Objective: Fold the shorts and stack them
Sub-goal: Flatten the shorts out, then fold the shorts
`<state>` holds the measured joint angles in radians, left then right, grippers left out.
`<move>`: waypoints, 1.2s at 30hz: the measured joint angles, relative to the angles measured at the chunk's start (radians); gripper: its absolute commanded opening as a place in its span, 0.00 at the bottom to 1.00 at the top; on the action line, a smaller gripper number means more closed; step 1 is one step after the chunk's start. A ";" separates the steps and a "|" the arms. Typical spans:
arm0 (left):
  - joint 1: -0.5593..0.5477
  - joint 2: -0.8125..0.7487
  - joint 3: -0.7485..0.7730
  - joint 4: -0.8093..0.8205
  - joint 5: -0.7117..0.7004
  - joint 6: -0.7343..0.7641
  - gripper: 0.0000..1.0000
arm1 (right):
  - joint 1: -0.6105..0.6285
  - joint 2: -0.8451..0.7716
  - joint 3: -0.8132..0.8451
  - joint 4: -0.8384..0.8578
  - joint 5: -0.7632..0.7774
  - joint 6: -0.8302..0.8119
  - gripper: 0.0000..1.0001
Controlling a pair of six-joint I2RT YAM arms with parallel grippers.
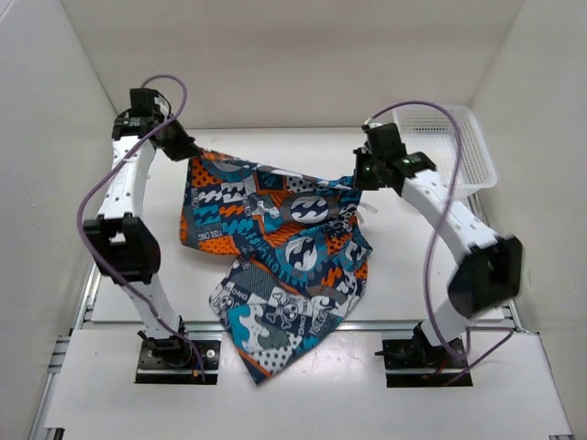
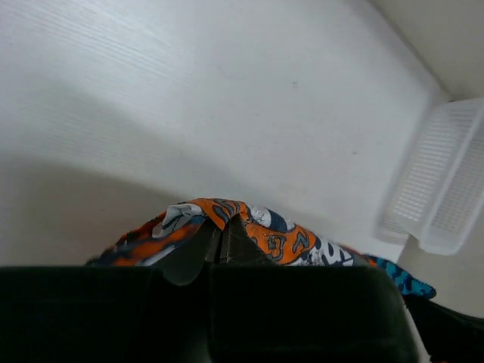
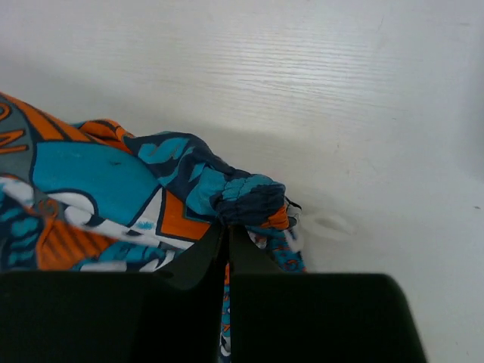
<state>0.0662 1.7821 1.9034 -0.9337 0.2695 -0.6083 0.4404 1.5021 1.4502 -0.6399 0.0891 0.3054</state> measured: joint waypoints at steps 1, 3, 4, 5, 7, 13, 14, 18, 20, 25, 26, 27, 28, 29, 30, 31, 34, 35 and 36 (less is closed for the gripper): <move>0.000 0.047 0.003 -0.002 -0.004 0.003 0.10 | -0.020 0.059 0.005 0.019 -0.020 0.002 0.00; -0.001 0.132 0.029 -0.014 -0.013 0.011 0.10 | -0.055 0.184 0.048 0.040 -0.060 0.003 0.00; -0.001 0.166 0.047 -0.014 -0.019 0.014 0.10 | -0.069 0.247 0.083 0.043 -0.081 0.005 0.00; -0.001 0.196 0.069 -0.014 -0.026 0.017 0.10 | -0.082 0.307 0.130 0.042 -0.099 0.006 0.00; 0.002 0.238 0.116 -0.013 -0.035 0.022 0.10 | -0.105 0.424 0.238 0.044 -0.133 0.006 0.00; 0.005 0.259 0.189 0.004 -0.039 0.031 0.10 | -0.149 0.583 0.432 0.032 -0.215 0.029 0.00; 0.005 0.259 0.190 0.007 -0.040 0.032 0.10 | -0.154 0.584 0.439 0.028 -0.227 0.032 0.00; 0.005 0.255 0.188 0.008 -0.039 0.040 0.10 | -0.169 0.584 0.467 0.005 -0.269 0.047 0.00; 0.006 0.232 0.158 0.013 -0.034 0.047 0.10 | -0.177 0.576 0.461 -0.001 -0.289 0.051 0.00; -0.007 -0.009 -0.093 0.011 -0.021 0.060 0.10 | -0.182 0.411 0.248 -0.015 -0.315 0.061 0.00; -0.017 -0.085 -0.158 0.010 -0.019 0.063 0.10 | -0.182 0.354 0.188 -0.015 -0.315 0.061 0.00; -0.028 -0.171 -0.223 0.003 -0.017 0.065 0.10 | -0.182 0.294 0.134 -0.021 -0.313 0.061 0.00; -0.039 -0.244 -0.276 0.005 -0.014 0.065 0.10 | -0.183 0.233 0.088 -0.025 -0.310 0.061 0.00; -0.051 -0.327 -0.338 0.010 -0.010 0.066 0.10 | -0.184 0.168 0.036 -0.022 -0.307 0.060 0.00; -0.067 -0.410 -0.398 0.011 -0.005 0.063 0.10 | -0.185 0.115 -0.002 -0.023 -0.301 0.061 0.00; -0.088 -0.492 -0.468 0.019 -0.003 0.060 0.10 | -0.185 0.061 -0.044 -0.023 -0.295 0.061 0.00; -0.156 -0.683 -0.641 -0.011 0.002 0.042 0.10 | -0.185 -0.068 -0.165 -0.022 -0.274 0.061 0.00; -0.180 -0.729 -0.693 -0.032 0.002 0.033 0.10 | -0.185 -0.092 -0.199 -0.023 -0.268 0.062 0.00; -0.202 -0.769 -0.741 -0.054 0.002 0.024 0.10 | -0.185 -0.114 -0.239 -0.024 -0.262 0.064 0.00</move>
<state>-0.1360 1.0134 1.1625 -0.9874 0.2714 -0.5846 0.2558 1.3876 1.2110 -0.6636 -0.1730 0.3691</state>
